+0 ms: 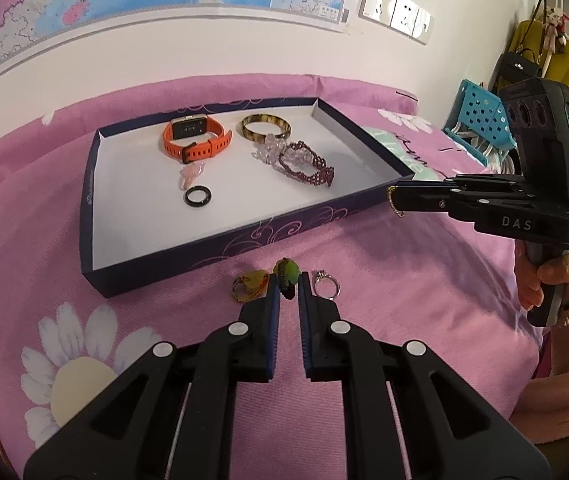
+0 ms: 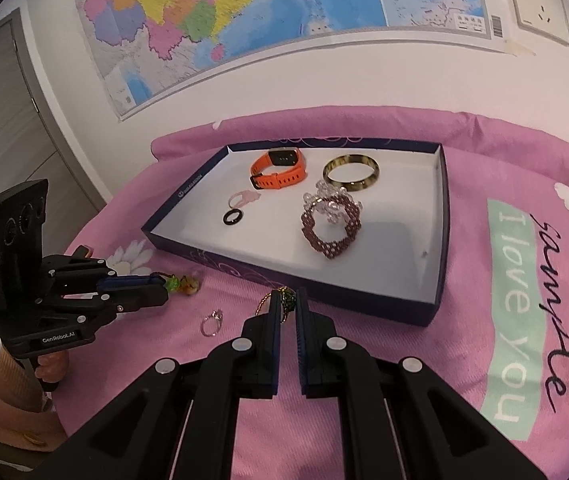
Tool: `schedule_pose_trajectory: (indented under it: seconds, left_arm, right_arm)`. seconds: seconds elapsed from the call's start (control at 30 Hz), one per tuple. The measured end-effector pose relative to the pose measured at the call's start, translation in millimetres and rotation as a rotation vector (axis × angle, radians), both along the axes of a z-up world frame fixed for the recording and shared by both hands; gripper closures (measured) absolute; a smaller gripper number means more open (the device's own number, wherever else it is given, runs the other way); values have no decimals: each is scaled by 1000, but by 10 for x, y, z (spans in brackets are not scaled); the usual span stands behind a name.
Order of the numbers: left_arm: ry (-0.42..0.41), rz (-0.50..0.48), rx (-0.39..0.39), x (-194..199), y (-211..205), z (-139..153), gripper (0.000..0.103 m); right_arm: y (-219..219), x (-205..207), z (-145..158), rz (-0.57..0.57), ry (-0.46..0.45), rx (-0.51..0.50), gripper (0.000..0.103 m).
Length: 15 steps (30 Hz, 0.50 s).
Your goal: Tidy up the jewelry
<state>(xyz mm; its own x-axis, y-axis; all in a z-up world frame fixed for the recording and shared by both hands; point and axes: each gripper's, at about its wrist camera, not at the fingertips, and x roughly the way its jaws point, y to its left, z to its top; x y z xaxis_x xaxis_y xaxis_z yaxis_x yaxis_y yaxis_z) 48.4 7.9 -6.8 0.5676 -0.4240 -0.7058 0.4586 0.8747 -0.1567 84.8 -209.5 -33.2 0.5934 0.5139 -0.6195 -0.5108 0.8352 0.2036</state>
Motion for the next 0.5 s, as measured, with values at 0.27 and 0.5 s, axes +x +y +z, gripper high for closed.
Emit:
schedule_pose_trajectory:
  seconds: [0.27, 0.5]
  left_arm:
    - [-22, 17, -22, 51, 35, 103, 93]
    - [-44, 42, -21, 161, 59, 182, 93]
  right_arm:
    - [61, 78, 76, 7, -19, -3, 97]
    - [104, 221, 118, 2, -27, -16, 97]
